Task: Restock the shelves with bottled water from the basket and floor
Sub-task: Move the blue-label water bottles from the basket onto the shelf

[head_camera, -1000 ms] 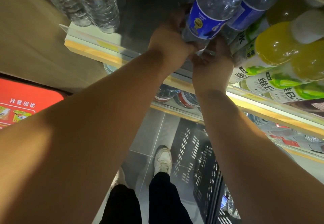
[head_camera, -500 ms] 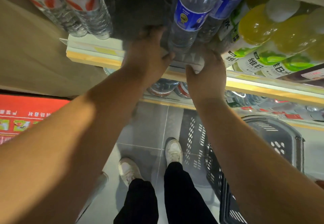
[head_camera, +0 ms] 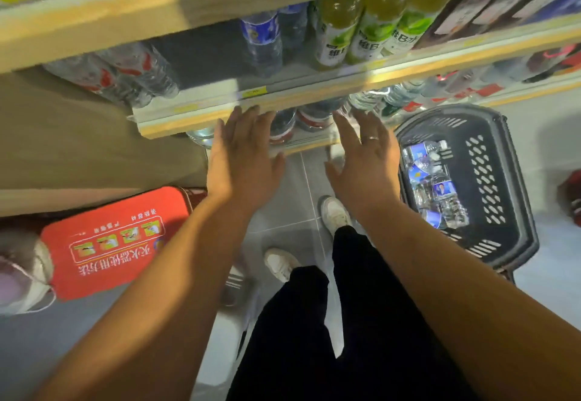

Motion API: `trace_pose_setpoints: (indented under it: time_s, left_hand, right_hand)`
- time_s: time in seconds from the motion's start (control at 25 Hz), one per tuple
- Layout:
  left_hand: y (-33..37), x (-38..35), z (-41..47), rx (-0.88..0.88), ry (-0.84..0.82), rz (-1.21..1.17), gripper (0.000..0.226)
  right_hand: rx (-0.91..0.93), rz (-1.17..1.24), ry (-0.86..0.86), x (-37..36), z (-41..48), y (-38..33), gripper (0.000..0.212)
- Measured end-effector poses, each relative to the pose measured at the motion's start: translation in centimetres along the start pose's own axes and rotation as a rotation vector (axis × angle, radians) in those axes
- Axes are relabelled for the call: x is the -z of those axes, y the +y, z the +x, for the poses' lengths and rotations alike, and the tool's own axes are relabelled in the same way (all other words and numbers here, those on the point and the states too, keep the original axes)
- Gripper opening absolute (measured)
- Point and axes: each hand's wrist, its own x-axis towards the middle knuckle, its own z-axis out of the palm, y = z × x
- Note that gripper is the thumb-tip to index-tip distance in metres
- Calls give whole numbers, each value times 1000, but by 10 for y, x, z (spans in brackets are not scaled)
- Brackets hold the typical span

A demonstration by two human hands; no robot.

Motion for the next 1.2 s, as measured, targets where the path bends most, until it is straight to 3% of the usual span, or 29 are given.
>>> trace_pose_setpoints:
  time_s: [0.28,0.48,0.64,0.84,1.2]
  left_hand:
    - [79,23,-28,-291,-143,57,66]
    - [154,12,-21,-528,-98,32,63]
    - [222,-9,2,-648,-95,66,64]
    - [306,-51,43,-744,-217,128,67]
    - [364,-186,151,-804,-476,316,67]
  right_hand:
    - [-210,-51,133,46,-79,59,78]
    - [-422,16,272,65,-117,122,62]
    - [-537,49,266,75,-123,183,62]
    - [-724,71,99,60,-119,251,75]
    - [-976,288,-10,-39,-64,339,81]
